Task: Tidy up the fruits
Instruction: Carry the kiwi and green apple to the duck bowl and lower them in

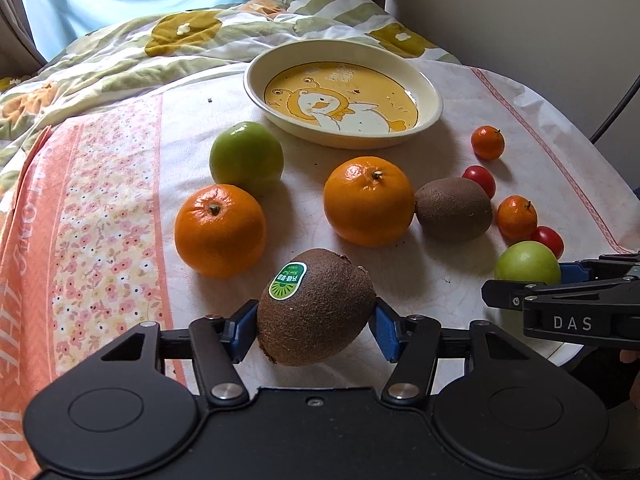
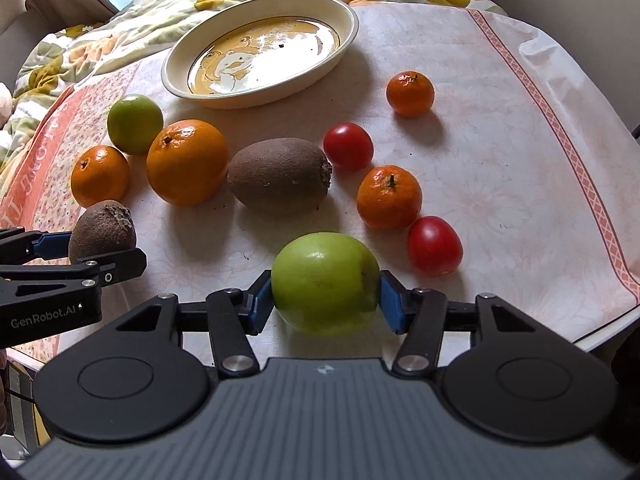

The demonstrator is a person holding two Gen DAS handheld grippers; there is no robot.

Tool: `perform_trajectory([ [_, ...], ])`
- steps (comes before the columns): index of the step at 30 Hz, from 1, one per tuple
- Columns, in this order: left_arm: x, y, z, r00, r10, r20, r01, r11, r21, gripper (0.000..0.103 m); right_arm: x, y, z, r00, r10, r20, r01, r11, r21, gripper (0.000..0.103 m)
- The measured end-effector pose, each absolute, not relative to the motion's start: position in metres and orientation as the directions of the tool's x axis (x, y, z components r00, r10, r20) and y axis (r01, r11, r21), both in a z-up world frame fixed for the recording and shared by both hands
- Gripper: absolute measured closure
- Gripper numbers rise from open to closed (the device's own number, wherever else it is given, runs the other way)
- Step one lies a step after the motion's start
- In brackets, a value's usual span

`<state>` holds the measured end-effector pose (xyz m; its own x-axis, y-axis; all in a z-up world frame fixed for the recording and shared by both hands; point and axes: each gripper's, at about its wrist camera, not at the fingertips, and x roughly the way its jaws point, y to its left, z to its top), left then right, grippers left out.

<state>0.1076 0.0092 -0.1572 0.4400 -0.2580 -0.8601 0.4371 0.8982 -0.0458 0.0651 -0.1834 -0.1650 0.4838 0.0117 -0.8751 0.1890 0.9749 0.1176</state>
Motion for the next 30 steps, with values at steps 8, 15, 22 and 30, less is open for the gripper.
perform_trajectory([
  [8, 0.103, 0.017, -0.133, 0.476, -0.255, -0.841, 0.402, 0.914, -0.050, 0.040, 0.068, -0.180, -0.130, 0.539, 0.014, -0.842, 0.166, 0.978, 0.123, 0.034],
  [15, 0.104, 0.031, -0.094, 0.510, -0.264, -0.819, 0.350, 0.933, -0.083, 0.040, 0.077, -0.176, -0.082, 0.603, 0.006, -0.798, 0.159, 0.979, 0.127, 0.034],
  [22, 0.131, 0.029, -0.053, 0.598, -0.262, -0.758, 0.339, 0.939, -0.057, 0.040, 0.103, -0.182, -0.041, 0.651, 0.031, -0.758, 0.128, 0.980, 0.150, 0.034],
  [30, 0.189, 0.000, -0.031, 0.654, -0.250, -0.714, 0.342, 0.940, -0.016, 0.040, 0.171, -0.204, -0.026, 0.675, 0.057, -0.735, 0.056, 0.990, 0.129, 0.034],
])
